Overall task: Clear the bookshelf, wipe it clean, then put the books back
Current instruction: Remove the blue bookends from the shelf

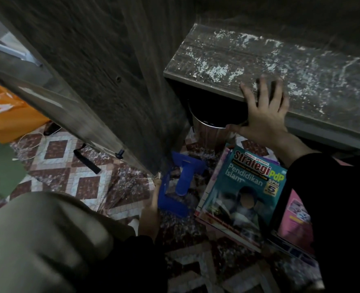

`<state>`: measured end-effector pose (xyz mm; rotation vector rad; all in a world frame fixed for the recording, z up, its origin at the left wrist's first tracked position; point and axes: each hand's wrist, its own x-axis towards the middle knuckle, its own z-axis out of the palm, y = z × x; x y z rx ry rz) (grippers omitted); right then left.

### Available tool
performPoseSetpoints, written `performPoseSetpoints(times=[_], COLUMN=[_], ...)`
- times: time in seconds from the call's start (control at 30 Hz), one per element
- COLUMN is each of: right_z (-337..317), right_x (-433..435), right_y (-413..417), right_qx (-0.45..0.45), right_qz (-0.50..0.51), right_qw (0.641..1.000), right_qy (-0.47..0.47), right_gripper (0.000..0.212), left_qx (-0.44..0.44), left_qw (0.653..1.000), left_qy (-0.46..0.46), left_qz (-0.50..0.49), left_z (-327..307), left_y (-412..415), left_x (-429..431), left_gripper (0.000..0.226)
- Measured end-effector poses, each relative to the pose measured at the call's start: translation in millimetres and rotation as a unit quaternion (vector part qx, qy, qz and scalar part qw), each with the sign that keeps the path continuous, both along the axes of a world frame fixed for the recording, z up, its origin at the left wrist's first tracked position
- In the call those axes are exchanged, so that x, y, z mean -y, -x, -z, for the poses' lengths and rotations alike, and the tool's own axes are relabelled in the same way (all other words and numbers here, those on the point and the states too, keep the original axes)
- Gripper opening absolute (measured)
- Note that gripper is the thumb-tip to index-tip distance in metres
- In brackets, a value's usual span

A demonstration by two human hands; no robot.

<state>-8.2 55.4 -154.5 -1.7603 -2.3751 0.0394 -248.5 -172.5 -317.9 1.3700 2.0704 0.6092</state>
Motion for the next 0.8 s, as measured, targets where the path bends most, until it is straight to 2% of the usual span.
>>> performPoseSetpoints(times=[0.07,0.2,0.27,0.37,0.43,0.53,0.7,0.8], right_z=[-1.0,-2.6,-3.6,-3.5,-3.1,-3.9,-6.7,-7.2], right_x=[0.4,-0.1,0.0,0.2,0.2,0.4,0.0,-0.1], right_y=[-0.2,-0.2,0.0,0.2,0.2,-0.1,0.5,0.7], right_qx=[0.000,-0.004,-0.002,0.000,0.000,0.007,0.007,0.008], right_qz=[0.003,0.004,0.004,0.007,0.004,0.005,0.008,0.010], right_qw=[1.000,1.000,1.000,1.000,1.000,1.000,0.999,0.999], right_qy=[0.007,0.023,0.026,0.020,0.015,0.025,0.044,0.052], right_gripper=[0.102,0.102,0.103,0.103,0.103,0.103,0.104,0.104], left_qx=[0.032,-0.006,-0.084,-0.103,-0.095,-0.107,-0.071,-0.077], left_qw=[0.999,0.986,0.988,0.992,0.993,0.986,0.993,0.992], left_qy=[0.021,0.133,0.117,0.068,0.073,0.130,0.091,0.101], left_qz=[-0.010,0.096,0.062,0.007,-0.012,0.006,-0.023,0.011], left_z=[3.5,6.1,16.5,25.1,17.2,10.8,7.5,8.6], left_y=[-2.2,-5.1,-1.1,1.8,5.0,9.4,4.6,0.2], left_x=[3.6,11.4,14.2,16.2,10.6,6.1,-7.4,-22.6], left_gripper=[0.039,0.058,0.069,0.049,0.044,0.049,0.044,0.053])
